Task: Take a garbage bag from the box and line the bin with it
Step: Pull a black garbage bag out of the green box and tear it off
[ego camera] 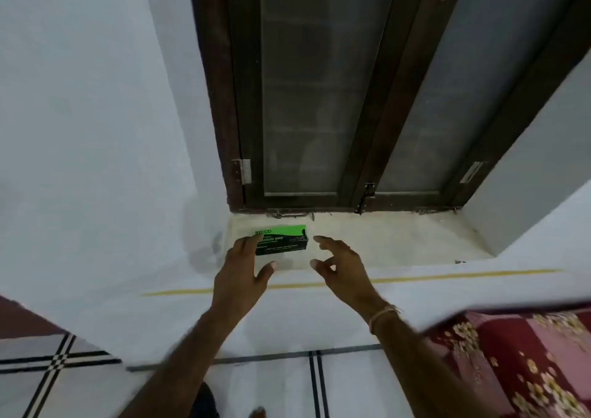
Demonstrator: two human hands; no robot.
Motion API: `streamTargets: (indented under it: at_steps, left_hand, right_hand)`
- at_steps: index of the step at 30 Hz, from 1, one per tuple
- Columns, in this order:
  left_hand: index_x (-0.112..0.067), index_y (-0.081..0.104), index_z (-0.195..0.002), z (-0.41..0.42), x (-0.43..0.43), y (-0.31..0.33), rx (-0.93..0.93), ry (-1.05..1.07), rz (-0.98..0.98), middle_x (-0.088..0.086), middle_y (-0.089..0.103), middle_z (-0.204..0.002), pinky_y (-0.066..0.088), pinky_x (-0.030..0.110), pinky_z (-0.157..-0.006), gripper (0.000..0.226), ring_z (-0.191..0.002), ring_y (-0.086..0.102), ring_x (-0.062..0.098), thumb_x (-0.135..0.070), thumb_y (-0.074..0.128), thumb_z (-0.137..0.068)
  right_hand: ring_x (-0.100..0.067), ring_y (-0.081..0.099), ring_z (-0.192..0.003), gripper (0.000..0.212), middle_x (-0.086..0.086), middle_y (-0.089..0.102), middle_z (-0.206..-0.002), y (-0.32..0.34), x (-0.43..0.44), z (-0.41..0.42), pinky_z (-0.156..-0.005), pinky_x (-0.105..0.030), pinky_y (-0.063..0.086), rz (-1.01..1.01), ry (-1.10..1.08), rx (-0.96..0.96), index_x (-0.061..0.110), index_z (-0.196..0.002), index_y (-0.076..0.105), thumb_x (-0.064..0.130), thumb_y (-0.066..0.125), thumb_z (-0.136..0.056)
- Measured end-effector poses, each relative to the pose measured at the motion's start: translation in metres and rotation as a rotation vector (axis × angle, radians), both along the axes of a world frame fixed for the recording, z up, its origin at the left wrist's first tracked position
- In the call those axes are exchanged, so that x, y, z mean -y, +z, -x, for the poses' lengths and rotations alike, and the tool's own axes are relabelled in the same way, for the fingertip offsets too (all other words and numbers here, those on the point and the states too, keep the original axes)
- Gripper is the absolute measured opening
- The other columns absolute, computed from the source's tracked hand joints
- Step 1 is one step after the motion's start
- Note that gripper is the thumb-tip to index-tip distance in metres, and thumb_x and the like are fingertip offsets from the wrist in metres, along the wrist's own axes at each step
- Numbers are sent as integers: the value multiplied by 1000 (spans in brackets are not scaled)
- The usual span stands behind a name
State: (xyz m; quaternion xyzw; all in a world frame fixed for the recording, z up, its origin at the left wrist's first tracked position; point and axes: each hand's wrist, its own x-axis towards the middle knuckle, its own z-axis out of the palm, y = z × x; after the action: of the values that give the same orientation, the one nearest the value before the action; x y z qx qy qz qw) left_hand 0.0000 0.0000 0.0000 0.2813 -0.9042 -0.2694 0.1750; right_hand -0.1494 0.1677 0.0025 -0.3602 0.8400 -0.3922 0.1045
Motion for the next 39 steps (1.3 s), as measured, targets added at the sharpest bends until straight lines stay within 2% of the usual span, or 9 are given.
streamTargets:
  at_steps: [6, 11, 15, 20, 24, 27, 32, 35, 39]
  left_hand:
    - [-25, 31, -161, 58, 38, -42, 200, -5, -37, 9, 35, -163, 51, 49, -101, 80, -144, 39, 33, -39, 70, -93]
    - [-29, 42, -155, 81, 49, -63, 219, 22, -102, 9, 42, -153, 58, 46, -90, 68, -133, 47, 31, -32, 71, -93]
    - [-22, 55, -145, 88, 55, -68, 143, 1, -171, 9, 50, -134, 59, 40, -89, 58, -118, 57, 28, -26, 73, -91]
    - [-11, 59, -142, 93, 51, -56, 51, 33, -221, 13, 51, -135, 52, 19, -95, 51, -117, 57, 20, -12, 72, -92]
    - [-10, 61, -139, 91, 52, -47, 2, 40, -245, 13, 51, -127, 41, -6, -84, 48, -108, 57, 16, -17, 72, -92]
    - [-11, 61, -139, 88, 50, -45, -45, 67, -278, 6, 50, -123, 45, 0, -84, 52, -105, 58, 14, -28, 67, -90]
    - [-13, 62, -138, 91, 37, -39, -68, 133, -253, 6, 50, -123, 57, 25, -89, 49, -107, 60, 18, -17, 74, -91]
    - [-12, 61, -139, 94, 31, -34, -35, 150, -217, 13, 51, -128, 56, 28, -89, 50, -109, 59, 20, -10, 75, -90]
    - [-14, 61, -139, 93, 33, -29, -39, 175, -188, 11, 50, -129, 54, 27, -91, 51, -109, 58, 18, -10, 75, -90]
  right_hand:
    - [-28, 70, -100, 73, -11, 54, -143, -41, 49, 53, -99, -39, 56, -142, 17, 120, 15, -157, 41, 12, 74, -92]
    - [-32, 61, -121, 68, -17, 59, -136, -68, 76, 86, -107, -37, 51, -180, 76, 174, 12, -152, 47, 2, 71, -89]
    - [-30, 70, -91, 52, -8, 68, -117, -78, 77, 102, -88, -40, 60, -74, 71, 286, 15, -127, 63, 12, 82, -78]
    - [-31, 68, -64, 39, -8, 72, -90, -70, 65, 114, -66, -33, 57, 98, 53, 483, 17, -103, 57, 13, 87, -78]
    - [-18, 68, -69, 27, -15, 66, -99, -61, 58, 123, -63, -27, 56, 285, 94, 746, 6, -95, 50, 3, 77, -90]
    - [-17, 71, -74, 18, -10, 68, -99, -63, 57, 132, -62, -30, 57, 300, -26, 771, 9, -94, 58, 3, 75, -91]
    - [-13, 57, -105, 26, 2, 69, -117, -76, 60, 137, -86, -15, 44, 81, 17, 41, 21, -111, 76, 14, 78, -86]
    - [-5, 67, -99, 26, -2, 73, -117, -65, 63, 130, -79, -13, 52, 261, 135, 309, 13, -121, 74, 15, 72, -95]
    - [-12, 69, -90, 16, -10, 76, -97, -62, 62, 129, -82, -28, 57, 369, 101, 568, 1, -98, 73, 16, 74, -92]
